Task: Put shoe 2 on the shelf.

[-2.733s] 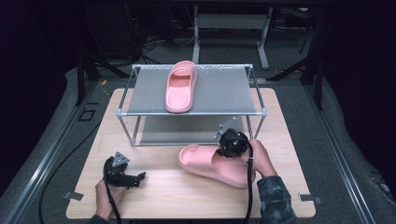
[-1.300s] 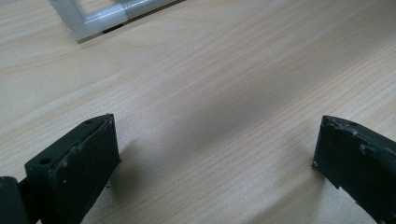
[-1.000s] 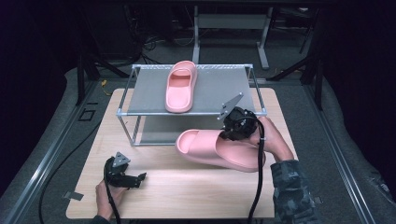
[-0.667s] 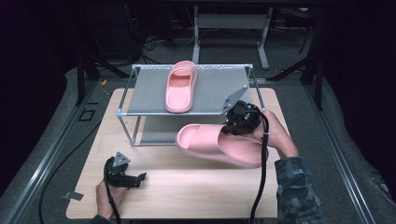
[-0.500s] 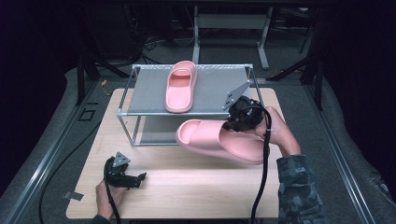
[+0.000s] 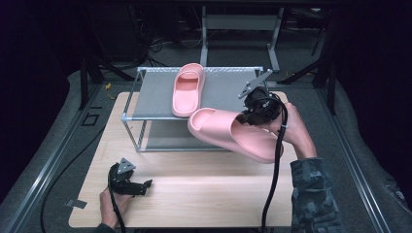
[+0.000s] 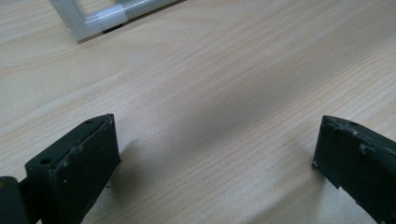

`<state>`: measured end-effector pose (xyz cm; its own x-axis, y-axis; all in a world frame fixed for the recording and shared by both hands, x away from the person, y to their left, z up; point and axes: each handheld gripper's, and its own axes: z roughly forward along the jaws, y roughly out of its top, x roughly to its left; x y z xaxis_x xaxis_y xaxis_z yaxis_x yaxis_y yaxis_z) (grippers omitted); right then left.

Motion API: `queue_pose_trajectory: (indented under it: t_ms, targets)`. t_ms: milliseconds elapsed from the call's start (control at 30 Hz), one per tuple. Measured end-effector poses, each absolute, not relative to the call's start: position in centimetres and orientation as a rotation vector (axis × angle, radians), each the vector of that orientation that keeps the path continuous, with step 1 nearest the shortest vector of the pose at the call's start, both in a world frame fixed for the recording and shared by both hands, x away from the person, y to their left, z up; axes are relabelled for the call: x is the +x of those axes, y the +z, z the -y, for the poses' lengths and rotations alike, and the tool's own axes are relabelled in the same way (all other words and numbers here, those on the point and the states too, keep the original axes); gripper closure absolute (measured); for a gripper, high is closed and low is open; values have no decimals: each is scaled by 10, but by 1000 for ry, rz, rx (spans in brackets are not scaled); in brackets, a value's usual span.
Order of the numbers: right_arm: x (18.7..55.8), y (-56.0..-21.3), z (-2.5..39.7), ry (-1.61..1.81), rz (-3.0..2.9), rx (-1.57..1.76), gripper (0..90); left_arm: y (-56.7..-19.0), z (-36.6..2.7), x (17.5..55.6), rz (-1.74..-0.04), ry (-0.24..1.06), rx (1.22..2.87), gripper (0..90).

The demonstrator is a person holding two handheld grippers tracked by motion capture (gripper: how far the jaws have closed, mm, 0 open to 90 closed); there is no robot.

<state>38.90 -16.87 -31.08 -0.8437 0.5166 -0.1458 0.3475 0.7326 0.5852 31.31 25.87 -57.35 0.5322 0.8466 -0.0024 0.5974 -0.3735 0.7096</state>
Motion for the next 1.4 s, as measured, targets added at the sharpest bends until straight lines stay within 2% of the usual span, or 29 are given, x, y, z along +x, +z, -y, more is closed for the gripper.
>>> queue_pose_trajectory:
  t_ms: [533,1400]
  targets:
    - [407,-305,176,764,-2448,1049,829,-573,-259,313,-1166,483,2105,0]
    - [452,-308,156,685,-2225,1413,829,-573,-259,313,-1166,484,2105,0]
